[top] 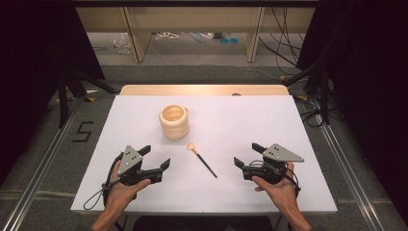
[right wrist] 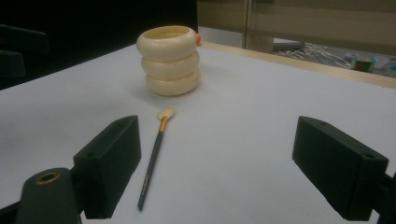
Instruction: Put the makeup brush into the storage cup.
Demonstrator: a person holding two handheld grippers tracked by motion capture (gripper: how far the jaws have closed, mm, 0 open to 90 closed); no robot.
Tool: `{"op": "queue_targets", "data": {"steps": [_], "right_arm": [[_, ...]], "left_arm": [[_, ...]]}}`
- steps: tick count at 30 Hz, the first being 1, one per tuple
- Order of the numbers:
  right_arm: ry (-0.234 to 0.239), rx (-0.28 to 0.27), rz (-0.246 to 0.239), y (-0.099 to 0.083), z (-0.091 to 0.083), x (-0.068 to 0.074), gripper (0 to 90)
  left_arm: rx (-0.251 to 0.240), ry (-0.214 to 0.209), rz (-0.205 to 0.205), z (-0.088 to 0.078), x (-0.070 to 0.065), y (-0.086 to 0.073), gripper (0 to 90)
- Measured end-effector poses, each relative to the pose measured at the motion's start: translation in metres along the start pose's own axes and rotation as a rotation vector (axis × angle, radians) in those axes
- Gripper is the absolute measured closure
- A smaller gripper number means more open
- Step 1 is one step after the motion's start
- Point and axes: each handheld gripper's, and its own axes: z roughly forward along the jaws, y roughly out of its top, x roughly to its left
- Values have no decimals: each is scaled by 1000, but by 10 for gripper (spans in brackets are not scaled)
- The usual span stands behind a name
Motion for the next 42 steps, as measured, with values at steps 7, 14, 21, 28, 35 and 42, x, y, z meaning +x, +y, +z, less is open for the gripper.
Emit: {"op": "queue_targets", "data": {"steps": [7,14,21,28,35,42], "right_arm": [[-8,8,-1,0,0,0,164],[9,38,-7,1,4,2,166],[21,66,-22,3,8,1,192],[23,136,-44,10,19,1,204],[39,200,-62,19,31,2,209],[59,263,-82,30,44,2,233]], "left_arm": [[0,0,1,0,0,0,167],[-3,-3,-3,1,-1,0,167],[2,0,1,1,-1,0,167],[3,-1,0,2,0,-1,167],[2,0,-11,2,-1,-1,167],[4,2,-6,1,0,-1,167]]}}
